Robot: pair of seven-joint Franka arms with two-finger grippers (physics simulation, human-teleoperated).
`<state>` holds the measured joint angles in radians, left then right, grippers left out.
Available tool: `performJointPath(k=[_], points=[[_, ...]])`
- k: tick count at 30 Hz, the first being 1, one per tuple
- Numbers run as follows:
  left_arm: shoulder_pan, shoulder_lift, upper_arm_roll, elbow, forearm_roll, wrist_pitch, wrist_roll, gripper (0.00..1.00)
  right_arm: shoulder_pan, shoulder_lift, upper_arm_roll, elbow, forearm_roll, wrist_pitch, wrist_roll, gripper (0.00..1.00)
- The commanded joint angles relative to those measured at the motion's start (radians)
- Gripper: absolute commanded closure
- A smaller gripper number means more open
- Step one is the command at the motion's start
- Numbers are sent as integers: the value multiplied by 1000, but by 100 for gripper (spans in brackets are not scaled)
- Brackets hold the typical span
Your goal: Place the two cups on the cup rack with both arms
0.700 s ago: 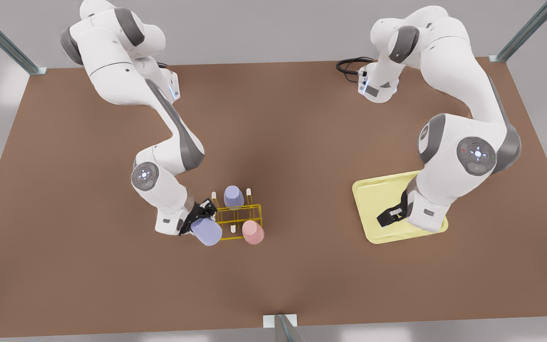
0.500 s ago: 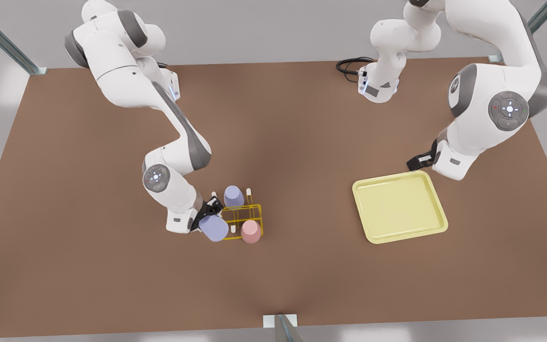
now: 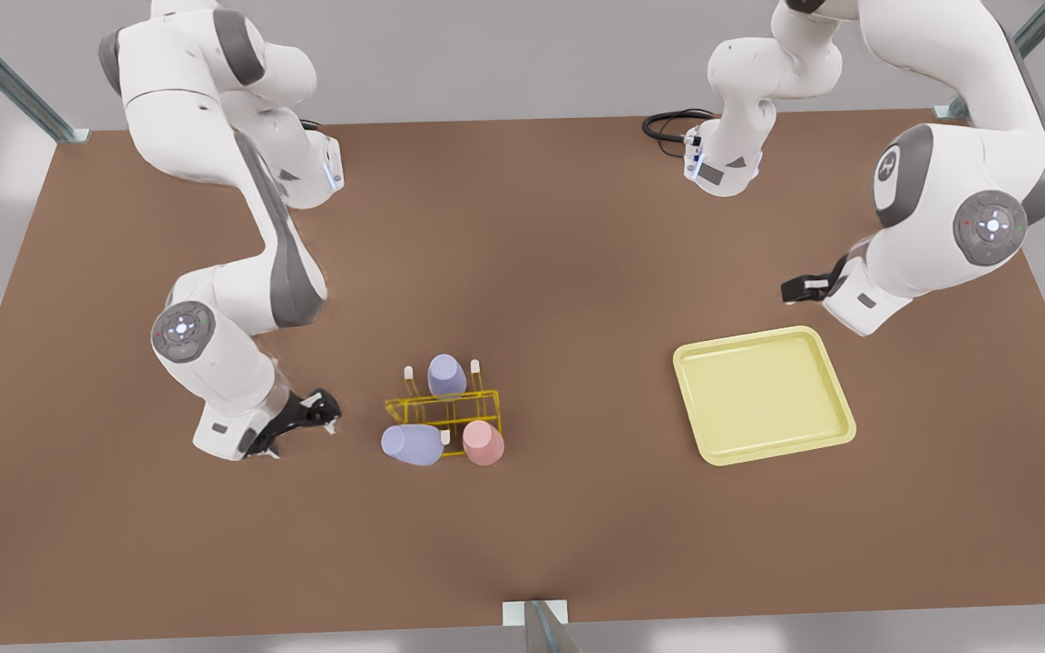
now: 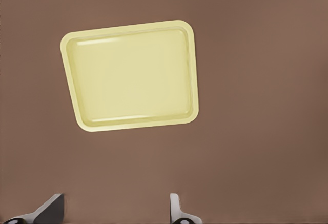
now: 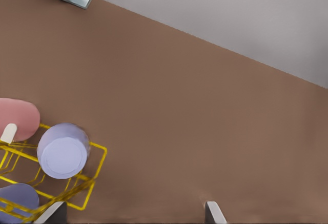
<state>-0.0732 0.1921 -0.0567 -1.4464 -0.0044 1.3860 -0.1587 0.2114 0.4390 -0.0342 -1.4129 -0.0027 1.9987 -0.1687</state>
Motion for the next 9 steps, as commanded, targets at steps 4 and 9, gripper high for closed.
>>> performJointPath(k=[4, 9], points=[[3, 23, 3, 43, 21, -33, 352, 0, -92, -321, -144, -115, 15, -538, 201, 0], [-2, 50, 0, 84, 29, -39, 350, 0, -107, -367, -138, -106, 17, -656, 147, 0]])
